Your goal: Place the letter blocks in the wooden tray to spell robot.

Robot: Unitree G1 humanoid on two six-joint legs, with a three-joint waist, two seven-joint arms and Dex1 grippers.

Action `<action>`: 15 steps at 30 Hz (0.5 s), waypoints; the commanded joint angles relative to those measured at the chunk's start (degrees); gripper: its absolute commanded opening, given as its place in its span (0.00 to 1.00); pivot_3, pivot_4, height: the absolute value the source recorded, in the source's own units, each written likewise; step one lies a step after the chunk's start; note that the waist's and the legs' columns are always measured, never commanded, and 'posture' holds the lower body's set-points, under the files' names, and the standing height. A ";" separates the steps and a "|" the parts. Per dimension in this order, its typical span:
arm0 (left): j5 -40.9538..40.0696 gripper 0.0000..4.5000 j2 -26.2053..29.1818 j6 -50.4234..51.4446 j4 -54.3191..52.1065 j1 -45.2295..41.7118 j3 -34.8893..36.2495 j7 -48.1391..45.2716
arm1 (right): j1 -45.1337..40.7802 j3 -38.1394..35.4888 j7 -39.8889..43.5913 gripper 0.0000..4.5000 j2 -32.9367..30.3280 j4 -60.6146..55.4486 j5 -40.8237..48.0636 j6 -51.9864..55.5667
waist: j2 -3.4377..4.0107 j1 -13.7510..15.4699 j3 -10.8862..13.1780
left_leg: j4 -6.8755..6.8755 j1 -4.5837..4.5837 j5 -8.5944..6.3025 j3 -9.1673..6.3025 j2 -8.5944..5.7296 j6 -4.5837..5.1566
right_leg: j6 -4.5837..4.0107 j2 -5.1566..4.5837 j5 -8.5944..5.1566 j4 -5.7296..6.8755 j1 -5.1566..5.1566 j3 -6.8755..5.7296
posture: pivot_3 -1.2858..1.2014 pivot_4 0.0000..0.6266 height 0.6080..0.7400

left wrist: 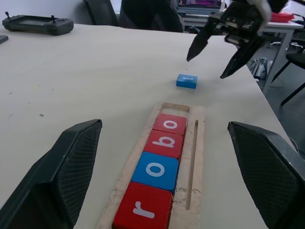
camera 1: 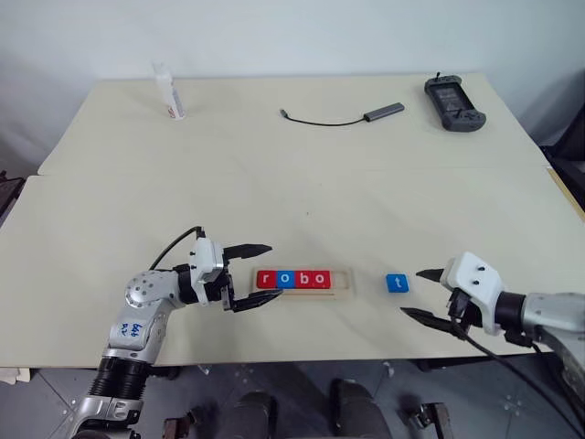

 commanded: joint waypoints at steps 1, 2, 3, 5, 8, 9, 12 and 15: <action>-0.12 1.00 0.55 -0.64 -3.03 1.25 1.03 0.84 | -6.00 4.26 6.39 0.89 -0.76 10.01 -2.50 -7.83 | 0.00 0.09 0.00 | 0.01 0.00 0.00 -0.01 0.00 0.00 | 0.00 0.00 0.00 0.01 0.00 0.00 | 0.52 0.24 1.00; -0.17 1.00 0.64 -0.60 -3.37 1.53 1.08 0.94 | -7.53 5.37 7.56 0.89 -0.64 12.40 -3.08 -9.09 | 0.00 0.11 0.00 | 0.01 -0.01 0.00 -0.02 -0.01 0.00 | 0.00 -0.01 0.00 -0.02 0.00 -0.01 | 0.52 0.24 1.00; -0.24 1.00 0.79 -0.47 -3.92 1.92 1.14 1.10 | -9.22 6.78 9.75 0.89 -0.66 14.99 -3.45 -10.50 | 0.00 0.13 0.00 | 0.01 -0.03 0.00 -0.02 -0.04 0.00 | 0.00 -0.04 0.00 -0.01 -0.03 0.00 | 0.52 0.24 1.00; -0.37 1.00 1.07 -0.25 -4.67 2.44 1.25 1.37 | -11.76 8.65 11.84 0.89 -0.38 18.73 -4.43 -12.26 | 0.00 0.28 0.00 | 0.00 -0.07 0.00 -0.06 -0.03 0.00 | 0.00 -0.05 0.00 -0.06 -0.03 -0.03 | 0.52 0.24 1.00; -0.68 1.00 1.59 0.09 -5.71 3.24 1.52 1.65 | -15.13 10.52 13.89 0.77 0.47 23.21 -5.16 -13.97 | 0.00 0.29 0.00 | 0.01 -0.08 0.00 -0.12 -0.03 0.00 | 0.00 -0.05 0.00 -0.09 -0.01 -0.07 | 0.52 0.24 1.00; -0.73 1.00 1.73 0.19 -6.01 3.46 1.57 1.70 | -15.92 10.94 14.61 0.69 0.61 24.22 -5.24 -14.55 | 0.00 0.28 0.00 | 0.03 -0.08 0.00 -0.11 -0.03 0.00 | 0.00 -0.06 0.00 -0.09 0.00 -0.07 | 0.52 0.24 1.00; -1.19 1.00 2.37 0.56 -7.22 4.40 1.90 1.38 | -18.55 11.45 15.79 0.48 1.60 25.66 -4.76 -16.02 | 0.00 0.27 0.00 | 0.04 -0.07 0.00 -0.11 -0.02 -0.01 | 0.00 -0.06 0.00 -0.08 0.00 -0.07 | 0.52 0.24 1.00; -1.57 1.00 2.88 0.80 -7.94 4.98 1.88 0.75 | -20.28 11.65 16.40 0.33 2.05 23.76 -4.00 -15.39 | 0.01 0.21 0.00 | 0.03 -0.08 -0.01 -0.11 -0.01 -0.02 | 0.00 -0.05 0.00 -0.06 -0.03 -0.06 | 0.52 0.24 1.00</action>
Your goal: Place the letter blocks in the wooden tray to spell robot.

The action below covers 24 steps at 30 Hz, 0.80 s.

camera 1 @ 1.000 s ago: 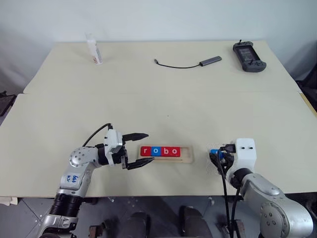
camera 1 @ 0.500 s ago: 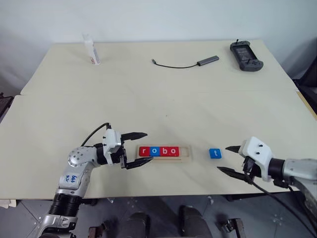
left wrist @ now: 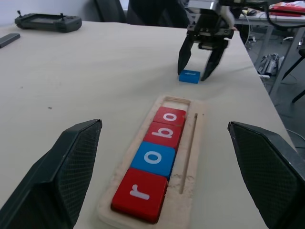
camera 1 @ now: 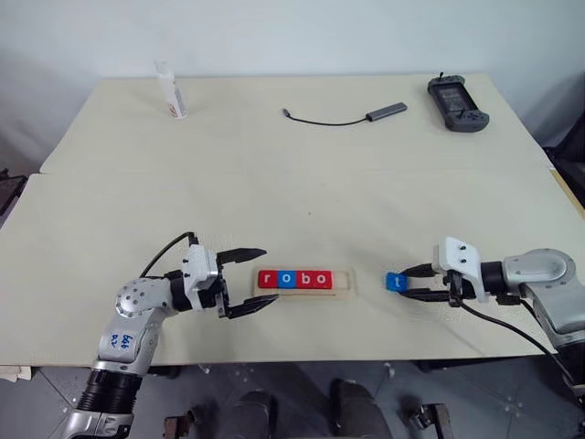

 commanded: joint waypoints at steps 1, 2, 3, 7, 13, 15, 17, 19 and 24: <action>-1.31 1.00 1.08 -0.05 -2.88 0.75 0.92 -0.84 | -2.11 0.05 0.76 0.33 0.59 -3.18 0.84 0.88 | 0.00 0.03 0.00 | 0.00 -0.01 0.00 0.00 0.00 -0.01 | 0.00 0.00 0.00 0.00 -0.01 0.00 | 0.52 0.24 1.00; -1.35 1.00 1.20 -0.05 -2.97 0.83 0.88 -0.95 | -2.48 0.17 0.96 0.33 0.69 -4.07 1.04 1.54 | 0.01 0.03 0.00 | 0.00 -0.01 0.00 0.00 0.00 -0.01 | 0.00 0.00 0.00 0.01 -0.02 0.00 | 0.52 0.24 1.00; -1.39 1.00 1.28 -0.04 -3.00 0.88 0.87 -1.00 | -3.08 0.53 1.05 0.33 1.02 -5.98 1.79 3.63 | 0.01 0.03 0.00 | 0.00 -0.02 0.00 0.00 0.00 -0.01 | 0.00 -0.01 0.00 0.00 -0.02 0.00 | 0.52 0.24 1.00; -1.37 1.00 1.36 -0.07 -3.00 0.91 0.80 -1.13 | -7.20 3.70 -1.53 0.33 4.04 -12.90 2.14 12.80 | 0.01 -0.07 0.00 | 0.00 -0.02 -0.01 0.00 0.02 -0.02 | 0.00 0.00 0.00 0.00 -0.03 0.01 | 0.52 0.24 1.00; -1.05 1.00 0.95 -0.36 -2.95 0.83 0.62 -0.62 | -9.64 8.50 -3.55 0.33 7.28 -14.41 -0.91 15.76 | 0.00 0.81 0.00 | 0.00 -0.08 -0.02 -0.07 -0.06 -0.01 | -0.01 -0.05 -0.01 -0.04 -0.04 -0.04 | 0.52 0.24 1.00; -0.91 1.00 0.78 -0.45 -3.11 0.98 0.62 -0.21 | -9.64 9.74 -3.76 0.33 7.44 -13.75 -2.39 14.48 | 0.00 1.17 0.00 | 0.00 -0.08 -0.03 -0.07 -0.07 0.01 | -0.01 -0.05 -0.01 -0.06 -0.05 -0.04 | 0.52 0.24 1.00; -0.82 1.00 0.60 -0.51 -3.38 1.21 0.64 0.31 | -9.42 10.49 -3.74 0.33 7.56 -13.27 -3.37 13.16 | 0.00 1.31 0.00 | 0.00 -0.11 -0.03 -0.07 -0.07 0.01 | -0.01 -0.05 -0.01 -0.06 -0.07 -0.05 | 0.52 0.24 1.00; -0.80 1.00 0.52 -0.57 -3.64 1.51 0.69 0.74 | -9.44 10.55 -3.76 0.40 7.92 -13.33 -3.18 13.37 | 0.00 1.27 0.00 | 0.00 -0.11 -0.03 -0.07 -0.07 0.01 | -0.01 -0.05 -0.01 -0.07 -0.07 -0.06 | 0.52 0.24 1.00; -0.79 1.00 0.50 -0.72 -4.04 2.16 0.80 1.40 | -9.69 10.06 -3.37 0.78 7.28 -13.92 -3.06 14.23 | 0.00 1.25 0.00 | -0.01 -0.11 -0.03 -0.07 -0.04 0.01 | -0.01 -0.02 -0.01 -0.07 -0.07 -0.06 | 0.52 0.24 1.00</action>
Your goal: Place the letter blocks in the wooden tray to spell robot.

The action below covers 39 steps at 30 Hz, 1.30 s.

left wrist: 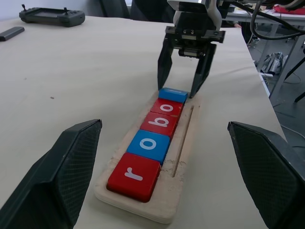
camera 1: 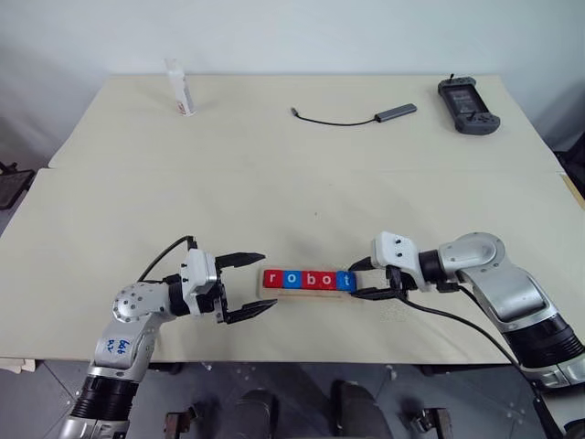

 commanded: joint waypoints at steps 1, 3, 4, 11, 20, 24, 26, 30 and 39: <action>-0.53 1.00 -0.05 -0.84 -2.43 0.29 0.85 0.50 | -0.74 -1.51 0.29 0.86 -0.96 -1.58 0.39 0.24 | 0.00 -0.01 0.00 | 0.00 0.00 0.00 0.00 0.00 0.00 | 0.00 0.00 0.00 0.00 0.00 0.00 | 0.52 0.24 1.00; -0.53 1.00 -0.03 -0.91 -2.39 0.32 0.84 0.58 | -0.72 -2.67 0.31 0.99 -1.70 -2.19 0.91 0.59 | 0.00 -0.01 0.00 | 0.00 0.00 0.00 0.00 0.00 0.00 | 0.00 0.00 0.00 0.00 0.00 0.00 | 0.52 0.24 1.00; -0.54 1.00 -0.02 -0.93 -2.37 0.31 0.85 0.61 | -0.72 -3.46 0.30 0.99 -2.02 -2.71 1.59 1.28 | 0.00 0.00 0.00 | 0.00 0.00 0.00 0.00 0.00 0.00 | 0.00 0.00 0.00 0.00 0.00 0.00 | 0.52 0.24 1.00; -0.47 1.00 -0.19 -1.27 -1.50 -0.20 0.75 0.54 | -0.66 -7.52 -0.49 0.91 -0.90 -7.14 7.60 6.29 | 0.00 -0.04 0.00 | 0.00 0.00 0.00 0.00 0.01 0.00 | 0.00 0.00 0.00 0.00 0.00 0.00 | 0.52 0.24 1.00; -0.26 1.00 -0.54 -1.30 -1.05 -1.04 0.30 0.31 | -1.49 -1.58 -5.28 0.24 3.48 -6.32 3.68 8.23 | 0.00 -0.03 0.00 | 0.00 0.00 0.00 0.01 0.00 0.00 | 0.00 0.00 0.00 0.00 -0.01 0.00 | 0.52 0.24 1.00; -0.17 1.00 -0.16 -1.23 -1.03 -1.25 0.64 0.31 | -1.18 0.17 -5.81 0.01 4.04 -5.01 2.85 9.37 | 0.00 -0.01 0.00 | 0.00 0.00 0.00 0.00 -0.01 0.00 | 0.00 -0.01 0.00 0.00 0.00 0.00 | 0.52 0.24 1.00; -0.20 1.00 -0.07 -1.16 -1.24 -1.08 0.77 0.43 | -0.75 0.25 -5.51 0.01 3.73 -4.45 2.76 8.89 | 0.00 -0.03 0.00 | 0.00 0.00 0.00 0.00 -0.02 0.00 | 0.00 -0.01 0.00 0.01 0.00 0.00 | 0.52 0.24 1.00; -0.24 1.00 0.08 -1.12 -1.57 -0.72 0.93 0.60 | -0.17 -0.89 -4.99 0.01 3.45 -4.55 3.47 8.40 | 0.00 -0.03 0.00 | 0.00 0.00 0.00 0.00 0.00 0.00 | 0.00 0.00 0.00 0.01 0.00 0.00 | 0.52 0.24 1.00; -1.47 1.00 2.11 -0.20 -1.85 0.18 3.14 0.16 | 7.22 -15.61 -3.52 0.13 1.88 -12.29 15.14 7.21 | 0.00 0.05 0.00 | -0.03 0.00 0.00 -0.01 0.01 0.00 | 0.00 0.01 0.00 -0.02 0.01 -0.01 | 0.52 0.24 1.00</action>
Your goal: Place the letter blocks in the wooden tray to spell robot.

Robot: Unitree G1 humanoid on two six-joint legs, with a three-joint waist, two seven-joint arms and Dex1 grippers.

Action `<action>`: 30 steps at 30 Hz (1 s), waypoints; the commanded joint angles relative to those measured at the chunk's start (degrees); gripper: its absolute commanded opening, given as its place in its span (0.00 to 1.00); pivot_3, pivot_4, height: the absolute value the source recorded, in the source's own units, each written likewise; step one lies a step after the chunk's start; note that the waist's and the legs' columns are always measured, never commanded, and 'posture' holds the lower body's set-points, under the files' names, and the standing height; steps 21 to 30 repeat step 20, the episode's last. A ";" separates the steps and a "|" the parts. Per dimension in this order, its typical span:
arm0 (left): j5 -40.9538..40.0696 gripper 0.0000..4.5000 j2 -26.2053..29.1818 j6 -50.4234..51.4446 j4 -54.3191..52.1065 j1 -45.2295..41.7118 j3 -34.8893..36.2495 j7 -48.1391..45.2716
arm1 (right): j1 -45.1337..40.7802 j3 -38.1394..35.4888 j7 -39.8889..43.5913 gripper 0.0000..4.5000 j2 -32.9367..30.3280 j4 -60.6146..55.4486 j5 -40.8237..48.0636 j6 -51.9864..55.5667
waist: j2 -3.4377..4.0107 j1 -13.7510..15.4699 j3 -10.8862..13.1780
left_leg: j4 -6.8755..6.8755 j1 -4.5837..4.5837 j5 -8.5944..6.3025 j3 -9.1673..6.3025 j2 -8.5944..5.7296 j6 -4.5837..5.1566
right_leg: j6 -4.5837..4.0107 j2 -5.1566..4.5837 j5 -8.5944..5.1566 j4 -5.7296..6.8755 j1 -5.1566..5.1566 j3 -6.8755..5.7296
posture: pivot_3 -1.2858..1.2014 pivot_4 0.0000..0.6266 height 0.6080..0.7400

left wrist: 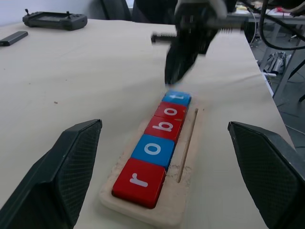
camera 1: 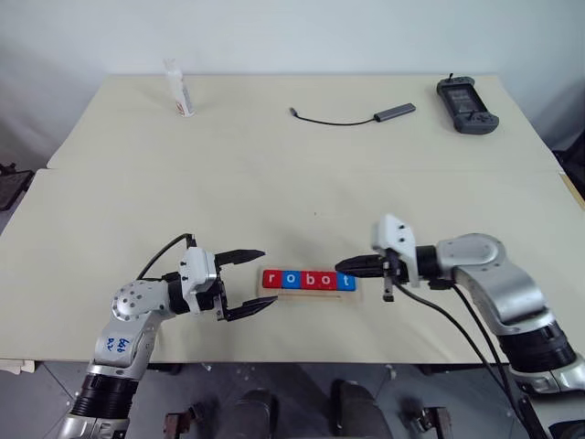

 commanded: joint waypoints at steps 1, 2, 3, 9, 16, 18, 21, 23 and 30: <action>-1.75 1.00 2.41 0.42 -1.80 1.61 3.30 -0.64 | 6.41 -7.64 0.74 0.21 -4.04 -4.15 3.22 -1.26 | 0.00 0.19 0.00 | 0.00 0.00 0.00 0.00 0.00 0.01 | 0.00 0.00 0.00 0.00 0.01 0.00 | 0.52 0.24 1.00; -1.82 1.00 3.14 0.56 -1.75 2.21 4.00 -0.91 | 9.31 -9.20 1.14 0.28 -5.56 -4.60 2.65 -2.70 | 0.00 0.37 0.00 | 0.00 0.00 -0.01 -0.03 -0.02 0.01 | 0.00 -0.01 0.00 -0.01 0.02 -0.01 | 0.52 0.24 1.00; -1.85 1.00 3.92 0.70 -1.62 2.78 4.63 -1.09 | 12.52 -10.67 2.49 0.36 -7.31 -4.95 2.16 -4.81 | 0.00 0.36 0.00 | -0.01 0.00 -0.02 -0.05 -0.02 0.04 | 0.00 -0.02 0.00 -0.04 0.05 -0.04 | 0.52 0.24 1.00; -1.94 1.00 6.17 0.65 -2.18 6.66 9.39 1.01 | 22.97 -23.01 4.61 0.81 -6.58 0.77 6.48 -14.75 | 0.01 -0.19 -0.01 | -0.03 0.08 -0.05 0.07 0.01 0.08 | 0.01 0.00 0.00 -0.10 0.10 0.03 | 0.52 0.24 1.00; 0.64 1.00 7.34 -1.04 0.22 5.36 9.51 1.58 | 24.79 -24.51 4.28 0.99 -5.23 1.56 7.90 -17.75 | 0.01 0.01 -0.01 | -0.03 0.12 -0.03 0.09 0.07 0.02 | 0.01 0.03 0.00 -0.05 0.11 0.06 | 0.52 0.24 1.00; 0.63 1.00 7.23 -1.40 1.22 4.08 9.52 1.31 | 25.50 -24.16 4.49 0.99 -5.08 2.14 7.15 -19.46 | 0.01 0.11 -0.01 | -0.02 0.11 -0.04 0.07 0.06 0.02 | 0.01 0.03 0.00 -0.05 0.11 0.04 | 0.52 0.24 1.00; 0.45 1.00 7.17 -1.19 1.55 3.59 9.65 1.20 | 26.14 -23.97 4.32 0.99 -4.73 2.99 6.32 -21.32 | 0.01 0.19 -0.01 | -0.02 0.11 -0.04 0.06 0.03 0.02 | 0.01 0.00 0.00 -0.05 0.12 0.03 | 0.52 0.24 1.00; 0.45 1.00 7.17 -1.19 1.55 3.59 9.65 1.20 | 26.14 -23.97 4.32 0.99 -4.73 2.99 6.32 -21.32 | 0.01 0.19 -0.01 | -0.02 0.11 -0.04 0.06 0.03 0.02 | 0.01 0.00 0.00 -0.05 0.12 0.03 | 0.52 0.24 1.00; 0.45 1.00 7.17 -1.19 1.55 3.59 9.65 1.20 | 26.14 -23.97 4.32 0.99 -4.73 2.99 6.32 -21.32 | 0.01 0.19 -0.01 | -0.02 0.11 -0.04 0.06 0.03 0.02 | 0.01 0.00 0.00 -0.05 0.12 0.03 | 0.52 0.24 1.00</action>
